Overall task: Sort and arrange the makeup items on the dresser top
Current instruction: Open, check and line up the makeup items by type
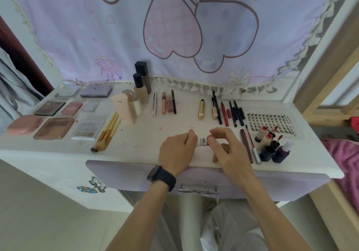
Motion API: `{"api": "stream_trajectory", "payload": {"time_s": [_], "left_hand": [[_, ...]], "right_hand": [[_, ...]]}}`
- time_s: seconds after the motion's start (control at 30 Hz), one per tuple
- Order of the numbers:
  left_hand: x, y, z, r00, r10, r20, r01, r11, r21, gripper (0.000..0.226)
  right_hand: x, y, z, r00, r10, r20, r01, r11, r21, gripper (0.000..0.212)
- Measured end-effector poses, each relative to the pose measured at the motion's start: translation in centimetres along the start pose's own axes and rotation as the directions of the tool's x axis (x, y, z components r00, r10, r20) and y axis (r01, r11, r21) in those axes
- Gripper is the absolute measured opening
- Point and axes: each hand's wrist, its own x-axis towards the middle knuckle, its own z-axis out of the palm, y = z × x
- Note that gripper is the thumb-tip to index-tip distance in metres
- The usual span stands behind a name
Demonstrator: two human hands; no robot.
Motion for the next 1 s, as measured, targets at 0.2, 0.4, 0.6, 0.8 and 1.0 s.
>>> {"api": "stream_trajectory", "payload": {"time_s": [0.2, 0.4, 0.6, 0.8, 1.0], "left_hand": [[-0.3, -0.1, 0.0, 1.000, 0.014, -0.009, -0.014, 1.000, -0.008, 0.058], [-0.3, -0.1, 0.0, 1.000, 0.003, -0.003, -0.003, 1.000, -0.024, 0.061], [-0.5, 0.0, -0.7, 0.998, 0.052, 0.023, -0.050, 0.995, -0.083, 0.047], [-0.5, -0.5, -1.9, 0.993, 0.100, 0.069, -0.079, 0.962, -0.262, 0.015], [-0.5, -0.1, -2.2, 0.995, 0.066, 0.080, -0.037, 0.948, -0.317, 0.013]], "right_hand": [[0.5, -0.2, 0.2, 0.999, 0.041, 0.014, -0.039, 0.992, -0.118, 0.036], [0.1, 0.0, -0.2, 0.999, 0.016, 0.048, -0.016, 1.000, -0.011, 0.013], [0.8, 0.3, 0.2, 0.997, 0.074, 0.008, -0.073, 0.996, -0.052, 0.018], [0.9, 0.3, -0.2, 0.998, 0.062, 0.014, -0.063, 0.994, 0.091, 0.005], [1.0, -0.2, -0.6, 0.994, 0.100, 0.033, -0.102, 0.990, 0.102, 0.024]]}}
